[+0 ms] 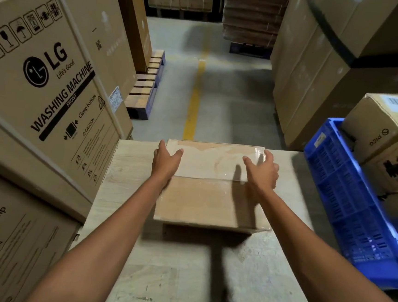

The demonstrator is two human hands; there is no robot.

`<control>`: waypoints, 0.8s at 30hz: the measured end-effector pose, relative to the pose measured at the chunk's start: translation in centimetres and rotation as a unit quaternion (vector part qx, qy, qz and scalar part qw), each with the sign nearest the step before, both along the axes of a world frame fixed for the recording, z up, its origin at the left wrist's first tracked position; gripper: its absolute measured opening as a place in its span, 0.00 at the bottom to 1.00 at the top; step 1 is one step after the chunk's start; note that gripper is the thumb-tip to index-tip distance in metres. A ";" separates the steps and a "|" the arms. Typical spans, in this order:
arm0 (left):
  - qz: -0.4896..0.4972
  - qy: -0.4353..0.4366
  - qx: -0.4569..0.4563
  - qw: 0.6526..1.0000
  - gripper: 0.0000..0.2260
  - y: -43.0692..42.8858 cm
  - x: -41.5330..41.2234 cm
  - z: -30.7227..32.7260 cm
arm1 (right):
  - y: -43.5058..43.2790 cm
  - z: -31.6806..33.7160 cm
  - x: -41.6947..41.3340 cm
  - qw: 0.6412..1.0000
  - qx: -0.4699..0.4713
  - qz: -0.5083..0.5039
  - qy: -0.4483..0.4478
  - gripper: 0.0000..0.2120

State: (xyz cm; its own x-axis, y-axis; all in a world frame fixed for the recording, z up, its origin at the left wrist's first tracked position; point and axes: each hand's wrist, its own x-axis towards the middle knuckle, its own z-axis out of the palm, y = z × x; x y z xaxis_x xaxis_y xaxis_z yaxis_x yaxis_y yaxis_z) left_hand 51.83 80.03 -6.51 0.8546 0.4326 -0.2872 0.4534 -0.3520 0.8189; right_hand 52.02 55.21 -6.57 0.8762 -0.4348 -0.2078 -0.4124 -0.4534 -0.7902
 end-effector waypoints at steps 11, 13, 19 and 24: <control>0.105 -0.142 0.018 0.984 0.17 -0.9 -4.2 4.9 | 0.6 4.2 -3.9 0.975 0.096 -0.153 -0.132 0.24; 0.104 -0.156 0.020 0.982 0.14 -0.8 -5.8 4.0 | 0.5 3.0 -5.2 0.972 0.116 -0.142 -0.150 0.20; 0.093 -0.170 0.063 0.979 0.14 -0.7 -11.2 1.1 | 0.2 0.2 -9.7 0.980 0.083 -0.108 -0.142 0.20; -0.007 -0.259 0.275 0.926 0.10 -0.7 -13.0 0.1 | 1.8 0.5 -11.9 0.978 -0.165 -0.031 -0.124 0.24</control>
